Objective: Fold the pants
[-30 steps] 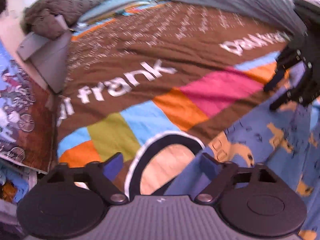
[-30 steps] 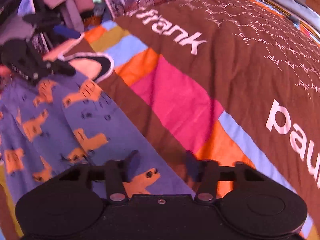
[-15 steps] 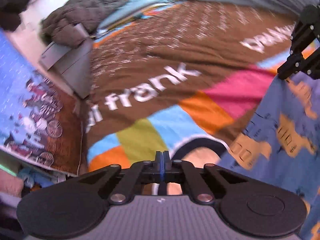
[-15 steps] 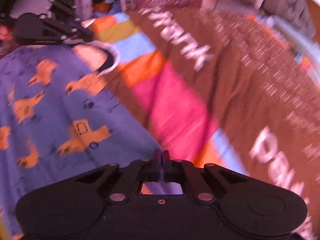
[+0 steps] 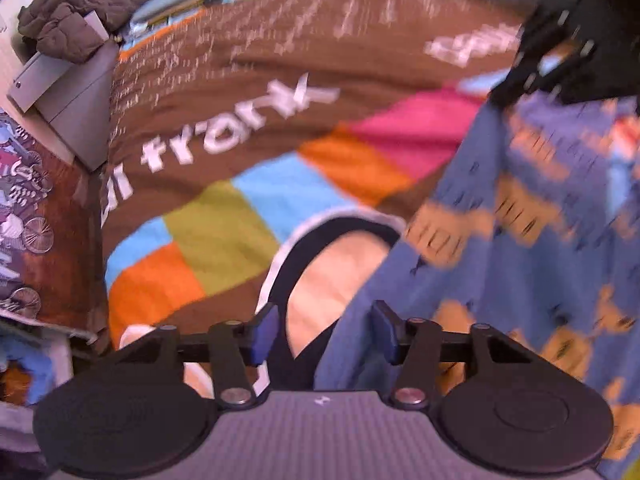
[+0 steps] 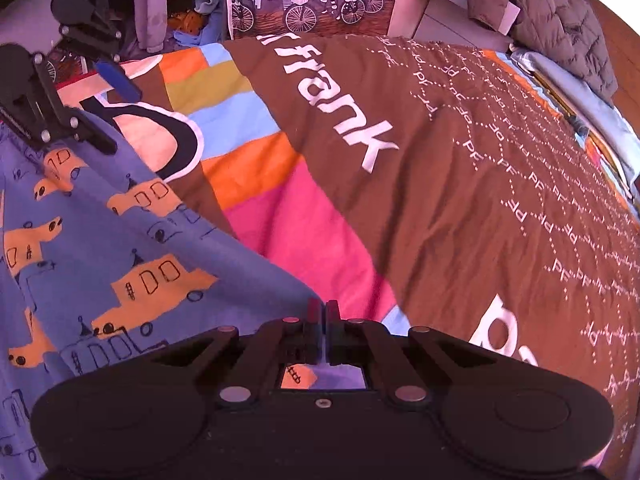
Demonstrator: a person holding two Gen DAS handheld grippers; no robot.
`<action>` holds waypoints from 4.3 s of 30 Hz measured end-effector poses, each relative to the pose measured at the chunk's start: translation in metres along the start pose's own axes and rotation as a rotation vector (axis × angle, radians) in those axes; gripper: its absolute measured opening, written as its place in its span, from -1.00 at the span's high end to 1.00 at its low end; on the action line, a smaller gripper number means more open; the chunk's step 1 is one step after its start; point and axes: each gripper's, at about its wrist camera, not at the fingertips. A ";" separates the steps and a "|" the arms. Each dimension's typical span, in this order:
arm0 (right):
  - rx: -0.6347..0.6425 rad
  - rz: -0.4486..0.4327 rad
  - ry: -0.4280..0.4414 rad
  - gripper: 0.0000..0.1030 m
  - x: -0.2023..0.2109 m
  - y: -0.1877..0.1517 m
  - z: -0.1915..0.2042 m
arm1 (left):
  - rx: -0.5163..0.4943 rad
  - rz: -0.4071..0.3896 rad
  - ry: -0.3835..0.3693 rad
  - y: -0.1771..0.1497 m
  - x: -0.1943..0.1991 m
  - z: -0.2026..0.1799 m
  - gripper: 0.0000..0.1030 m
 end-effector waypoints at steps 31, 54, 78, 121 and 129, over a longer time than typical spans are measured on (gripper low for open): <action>-0.100 -0.101 -0.143 0.18 -0.033 0.052 -0.025 | 0.419 -0.086 0.332 -0.005 0.005 0.056 0.89; -0.247 0.001 0.104 0.10 -0.045 -0.022 -0.089 | 0.140 -0.051 0.105 0.013 -0.014 0.035 0.30; -0.232 -0.066 0.180 0.25 -0.049 -0.009 -0.075 | 0.083 -0.050 -0.003 0.025 -0.016 0.030 0.83; -0.047 -0.266 -0.252 0.99 0.100 -0.203 0.230 | -0.204 -0.326 0.514 -0.171 0.056 -0.168 0.95; -0.027 -0.316 -0.317 0.99 0.105 -0.210 0.240 | -0.176 -0.384 0.530 -0.186 0.066 -0.175 0.97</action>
Point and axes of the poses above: each gripper's, at about its wrist camera, not at the fingertips, and x roughly against the way its jaws point, z to its left, y to its top, and after that the axes turned 14 degrees about z, right-handed
